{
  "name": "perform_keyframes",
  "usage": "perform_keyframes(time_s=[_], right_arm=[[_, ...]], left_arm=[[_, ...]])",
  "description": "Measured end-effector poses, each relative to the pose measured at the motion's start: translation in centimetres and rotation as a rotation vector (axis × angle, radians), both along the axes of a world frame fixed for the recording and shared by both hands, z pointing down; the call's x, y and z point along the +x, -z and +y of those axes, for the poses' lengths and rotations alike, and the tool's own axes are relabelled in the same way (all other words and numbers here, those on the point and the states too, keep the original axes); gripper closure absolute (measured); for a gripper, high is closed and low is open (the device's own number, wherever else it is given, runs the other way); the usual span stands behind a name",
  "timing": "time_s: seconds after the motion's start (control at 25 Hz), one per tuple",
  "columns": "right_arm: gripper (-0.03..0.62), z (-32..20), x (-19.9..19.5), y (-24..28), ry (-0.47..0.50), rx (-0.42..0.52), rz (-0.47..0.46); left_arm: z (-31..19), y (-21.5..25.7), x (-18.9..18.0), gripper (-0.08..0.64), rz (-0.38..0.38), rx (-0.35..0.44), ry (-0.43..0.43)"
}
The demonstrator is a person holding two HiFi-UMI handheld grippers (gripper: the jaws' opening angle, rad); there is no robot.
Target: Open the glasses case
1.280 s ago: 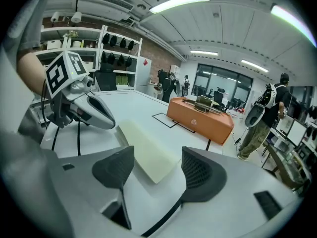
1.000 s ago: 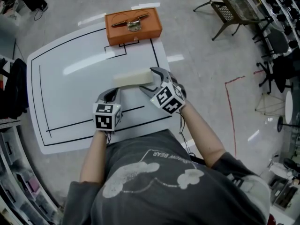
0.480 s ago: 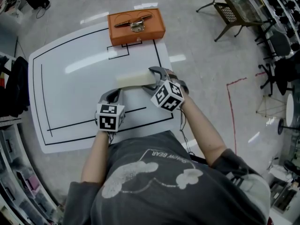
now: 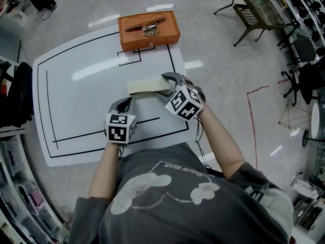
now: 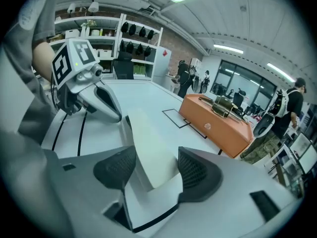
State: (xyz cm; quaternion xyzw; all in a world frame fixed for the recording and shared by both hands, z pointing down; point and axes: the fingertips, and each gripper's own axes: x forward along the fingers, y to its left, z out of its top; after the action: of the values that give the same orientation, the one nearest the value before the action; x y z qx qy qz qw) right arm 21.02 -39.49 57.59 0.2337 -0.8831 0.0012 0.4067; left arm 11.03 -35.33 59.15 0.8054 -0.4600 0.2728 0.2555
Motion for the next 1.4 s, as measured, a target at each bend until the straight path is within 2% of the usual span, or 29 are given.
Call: perform_keyframes(time_s=[0.12,0.32,0.64,0.92,1.2,1.4], right_arm=[[0.407,-0.6,0.0,1.2,-0.043,0.041,-0.049],[0.452,-1.7,0.1,1.6,-0.059,0.073,-0.071],[0.468,-4.8,0.6,1.9,-0.137,0.093,-0.096],[0.451,-5.3,1.3,2.2,-0.207,0.105,-0.104],[0.448,-4.3,3.5,3.3,-0.285,0.111,-0.126],[0.449,-2.8,3.9,4.9,-0.355,0.126,-0.138]], left_arm=[[0.1,0.0,0.0,0.557,-0.002,-0.008,0.001],[0.1,0.0,-0.1,0.557,-0.001,-0.005,0.003],[0.1,-0.1,-0.1,0.557,-0.004,-0.007,0.011],[-0.1,0.0,-0.1,0.557,0.0,0.0,0.019],[0.2,0.6,0.3,0.557,0.05,-0.003,-0.005],[0.9,2.2,0.9,0.557,0.083,0.022,-0.073]])
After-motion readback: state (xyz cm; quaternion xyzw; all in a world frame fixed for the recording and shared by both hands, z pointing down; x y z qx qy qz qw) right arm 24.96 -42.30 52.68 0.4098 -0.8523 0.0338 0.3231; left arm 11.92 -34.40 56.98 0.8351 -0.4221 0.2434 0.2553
